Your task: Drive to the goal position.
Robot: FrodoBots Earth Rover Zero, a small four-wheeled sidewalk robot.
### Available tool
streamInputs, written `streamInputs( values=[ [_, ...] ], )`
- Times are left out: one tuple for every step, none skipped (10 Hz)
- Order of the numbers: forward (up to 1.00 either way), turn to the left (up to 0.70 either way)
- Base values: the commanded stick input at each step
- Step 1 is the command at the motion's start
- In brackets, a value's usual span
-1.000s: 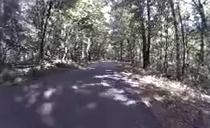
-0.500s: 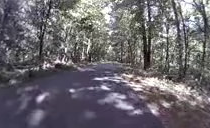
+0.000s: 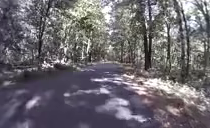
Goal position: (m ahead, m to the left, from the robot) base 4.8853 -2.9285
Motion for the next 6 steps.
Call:
streamInputs(
  values=[
    [0.45,0.00],
    [0.45,0.00],
    [0.45,0.00],
    [0.45,0.00],
    [0.45,0.01],
    [0.45,0.04]
  ],
)
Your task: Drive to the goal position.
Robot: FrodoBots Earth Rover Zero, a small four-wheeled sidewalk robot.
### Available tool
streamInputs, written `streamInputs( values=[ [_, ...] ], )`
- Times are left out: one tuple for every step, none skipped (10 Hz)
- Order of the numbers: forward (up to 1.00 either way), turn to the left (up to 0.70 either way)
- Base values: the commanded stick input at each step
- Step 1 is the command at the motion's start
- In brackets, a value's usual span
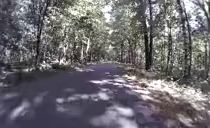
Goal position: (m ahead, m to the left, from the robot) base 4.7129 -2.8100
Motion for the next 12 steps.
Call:
streamInputs(
  values=[
    [0.45,0.06],
    [0.45,0.09],
    [0.45,0.12],
    [0.45,0.14],
    [0.45,0.17],
    [0.45,0.20],
    [0.45,0.22],
    [0.45,0.25],
    [0.45,0.25],
    [0.45,0.18],
    [0.45,0.11],
    [0.45,0.04]
  ],
)
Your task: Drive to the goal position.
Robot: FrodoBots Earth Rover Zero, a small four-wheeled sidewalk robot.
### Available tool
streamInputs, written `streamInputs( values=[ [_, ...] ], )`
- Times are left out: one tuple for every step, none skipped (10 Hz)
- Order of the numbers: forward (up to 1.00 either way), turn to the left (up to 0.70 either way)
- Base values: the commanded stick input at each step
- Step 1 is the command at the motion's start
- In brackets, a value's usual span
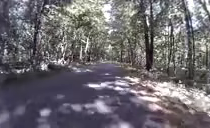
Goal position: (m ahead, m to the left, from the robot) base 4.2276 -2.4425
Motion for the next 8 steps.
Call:
streamInputs(
  values=[
    [0.45,0.00],
    [0.45,0.00],
    [0.45,0.00],
    [0.45,0.00],
    [0.45,0.00],
    [0.45,0.00],
    [0.45,0.00],
    [0.45,0.00]
  ],
)
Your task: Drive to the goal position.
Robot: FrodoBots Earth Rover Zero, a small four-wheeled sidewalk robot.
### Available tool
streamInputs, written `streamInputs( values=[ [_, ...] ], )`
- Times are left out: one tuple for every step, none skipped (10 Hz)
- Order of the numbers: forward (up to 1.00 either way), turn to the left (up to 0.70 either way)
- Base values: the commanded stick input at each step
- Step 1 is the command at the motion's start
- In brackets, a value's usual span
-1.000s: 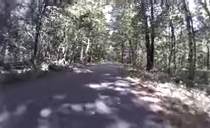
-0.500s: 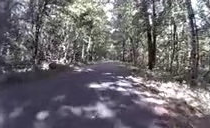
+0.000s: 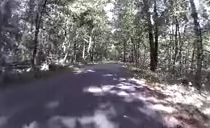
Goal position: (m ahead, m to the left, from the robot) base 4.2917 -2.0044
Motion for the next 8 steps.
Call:
streamInputs(
  values=[
    [0.45,0.00],
    [0.45,0.00],
    [0.45,0.00],
    [0.45,0.00],
    [0.45,0.00],
    [0.45,0.00],
    [0.45,0.00],
    [0.45,0.00]
  ],
)
